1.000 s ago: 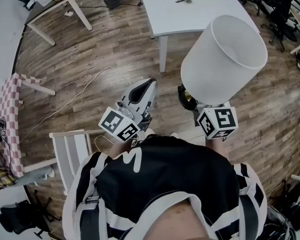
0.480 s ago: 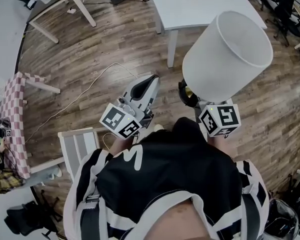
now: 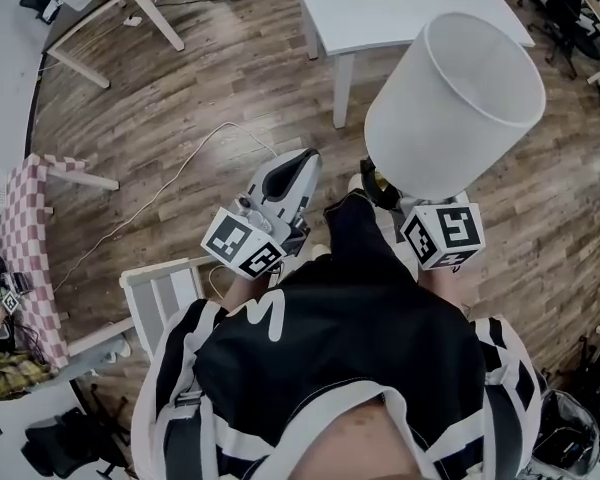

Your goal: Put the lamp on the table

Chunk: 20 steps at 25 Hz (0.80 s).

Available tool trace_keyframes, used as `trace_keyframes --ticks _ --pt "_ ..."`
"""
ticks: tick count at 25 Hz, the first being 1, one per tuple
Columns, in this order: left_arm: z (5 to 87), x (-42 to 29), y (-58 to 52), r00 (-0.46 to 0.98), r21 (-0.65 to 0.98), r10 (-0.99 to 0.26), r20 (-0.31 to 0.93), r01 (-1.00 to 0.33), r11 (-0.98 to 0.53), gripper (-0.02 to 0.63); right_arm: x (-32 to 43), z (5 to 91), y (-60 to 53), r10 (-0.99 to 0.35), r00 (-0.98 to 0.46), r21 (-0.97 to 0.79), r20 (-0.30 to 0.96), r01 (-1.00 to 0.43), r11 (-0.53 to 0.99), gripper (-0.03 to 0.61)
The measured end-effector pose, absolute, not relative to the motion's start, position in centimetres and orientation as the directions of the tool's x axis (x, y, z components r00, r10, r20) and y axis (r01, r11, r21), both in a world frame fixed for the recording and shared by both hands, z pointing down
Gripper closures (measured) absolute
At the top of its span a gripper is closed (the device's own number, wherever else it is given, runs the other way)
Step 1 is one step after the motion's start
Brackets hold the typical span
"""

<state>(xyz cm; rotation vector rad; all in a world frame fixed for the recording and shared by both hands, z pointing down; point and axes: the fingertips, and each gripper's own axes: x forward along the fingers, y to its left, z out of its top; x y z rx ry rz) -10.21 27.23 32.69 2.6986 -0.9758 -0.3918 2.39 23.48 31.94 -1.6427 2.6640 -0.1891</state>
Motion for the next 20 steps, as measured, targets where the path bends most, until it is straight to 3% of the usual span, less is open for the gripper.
trace_keyframes --ticks 20 --pt "30.5 -6.7 7.9 0.704 0.27 -0.68 -0.206 -0.627 -0.731 0.606 4.6 30.2 4.4 -0.843 -0.538 -0.087 0.022 -0.841 0.534 0.43"
